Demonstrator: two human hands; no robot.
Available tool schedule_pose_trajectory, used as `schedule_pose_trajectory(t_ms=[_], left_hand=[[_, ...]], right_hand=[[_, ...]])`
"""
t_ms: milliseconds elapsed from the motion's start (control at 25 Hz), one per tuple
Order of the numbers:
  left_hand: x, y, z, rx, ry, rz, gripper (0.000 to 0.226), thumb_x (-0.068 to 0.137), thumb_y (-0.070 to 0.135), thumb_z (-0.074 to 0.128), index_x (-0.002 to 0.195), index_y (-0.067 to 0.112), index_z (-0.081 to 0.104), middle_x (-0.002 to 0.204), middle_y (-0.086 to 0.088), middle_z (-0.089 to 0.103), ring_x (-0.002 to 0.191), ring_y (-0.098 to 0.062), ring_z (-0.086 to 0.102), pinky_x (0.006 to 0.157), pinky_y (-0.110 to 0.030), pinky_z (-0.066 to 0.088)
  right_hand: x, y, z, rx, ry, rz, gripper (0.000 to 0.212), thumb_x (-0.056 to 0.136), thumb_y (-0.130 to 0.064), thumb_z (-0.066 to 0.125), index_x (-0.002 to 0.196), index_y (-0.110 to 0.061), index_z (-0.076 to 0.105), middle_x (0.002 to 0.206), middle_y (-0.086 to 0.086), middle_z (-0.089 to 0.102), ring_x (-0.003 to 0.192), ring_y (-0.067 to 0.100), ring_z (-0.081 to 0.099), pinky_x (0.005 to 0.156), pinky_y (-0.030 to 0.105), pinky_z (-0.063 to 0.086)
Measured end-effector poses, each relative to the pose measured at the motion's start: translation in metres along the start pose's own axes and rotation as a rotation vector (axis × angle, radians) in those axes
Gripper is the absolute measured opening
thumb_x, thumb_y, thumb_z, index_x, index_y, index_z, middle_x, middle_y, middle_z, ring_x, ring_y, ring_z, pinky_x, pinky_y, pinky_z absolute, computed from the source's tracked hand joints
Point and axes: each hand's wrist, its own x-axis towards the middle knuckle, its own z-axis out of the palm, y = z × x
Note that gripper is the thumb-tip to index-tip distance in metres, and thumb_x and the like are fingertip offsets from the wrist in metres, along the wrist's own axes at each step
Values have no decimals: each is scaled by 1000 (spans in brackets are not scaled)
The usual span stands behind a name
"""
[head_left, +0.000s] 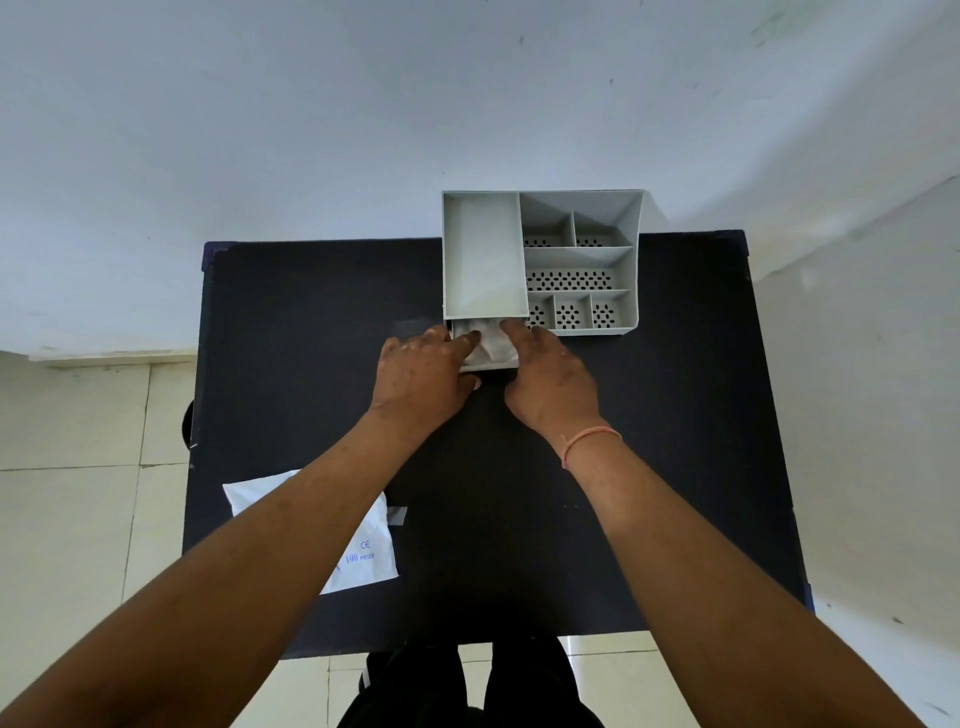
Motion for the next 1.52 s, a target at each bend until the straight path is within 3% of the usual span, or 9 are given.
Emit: schedule_pose_trajectory(t_ms=[240, 440, 640, 720, 880, 1080, 1240, 1400, 1520], left_hand=[[4, -5, -4, 16, 19, 30, 31, 103, 38, 61, 130, 34, 76, 124, -8, 74, 112, -31, 72, 100, -51, 51], [15, -5, -2, -77, 30, -16, 28, 103, 35, 61, 124, 26, 77, 117, -9, 77, 106, -32, 73, 92, -47, 57], [17, -7, -8, -632, -51, -262, 31, 99, 29, 66, 127, 25, 79, 128, -4, 79, 116, -26, 73, 101, -36, 58], [10, -8, -10, -949, -64, -436, 28, 98, 28, 69, 123, 27, 80, 125, 0, 79, 111, -22, 75, 101, -37, 60], [-3, -12, -17, -1480, -155, -673, 20, 101, 10, 64, 117, 16, 75, 119, -7, 79, 105, -22, 78, 95, -39, 61], [11, -20, -24, -1801, -291, -711, 38, 95, -11, 49, 122, 11, 63, 134, -12, 72, 118, -28, 73, 103, -51, 56], [10, -27, -28, -1857, -384, -645, 46, 94, -9, 51, 136, 7, 61, 142, -15, 65, 127, -30, 65, 101, -54, 56], [-13, -50, -21, -1717, -384, -633, 17, 101, 6, 58, 110, 16, 69, 138, -12, 68, 125, -27, 66, 104, -54, 56], [-37, -73, -10, -1576, -326, -706, 12, 103, 16, 61, 109, 18, 72, 131, -9, 72, 119, -25, 69, 100, -50, 59]], right_hand=[[4, -4, 10, -67, -163, 27, 78, 92, -14, 64, 158, -43, 33, 174, 9, 12, 141, 41, 48, 108, 55, 50], [-5, 0, 9, 182, 274, -27, 57, 86, -2, 59, 137, -28, 65, 153, 5, 51, 131, 32, 58, 102, 42, 54], [2, -10, 5, 281, 68, 75, 61, 92, -5, 54, 149, -26, 55, 147, 9, 59, 136, 31, 54, 111, 37, 46], [6, -16, 3, 571, 148, 180, 53, 91, -1, 54, 138, -22, 64, 136, 8, 68, 124, 26, 63, 102, 30, 49], [2, -30, -6, 1591, 196, 715, 25, 97, -1, 45, 107, -11, 66, 105, 12, 70, 104, 27, 72, 92, 39, 58], [12, -35, -25, 1987, 93, 743, 32, 97, 8, 29, 110, 10, 58, 117, 26, 63, 115, 34, 64, 110, 46, 48], [11, -35, -27, 1989, 100, 716, 39, 96, 9, 28, 124, 12, 55, 126, 29, 63, 121, 36, 63, 113, 48, 47], [-9, -41, -10, 1712, 22, 661, 34, 104, -4, 41, 133, -1, 57, 131, 21, 65, 119, 32, 67, 109, 48, 51], [-29, -61, 6, 1449, -94, 492, 30, 106, -11, 47, 133, -9, 61, 127, 13, 69, 117, 28, 70, 102, 42, 54]])
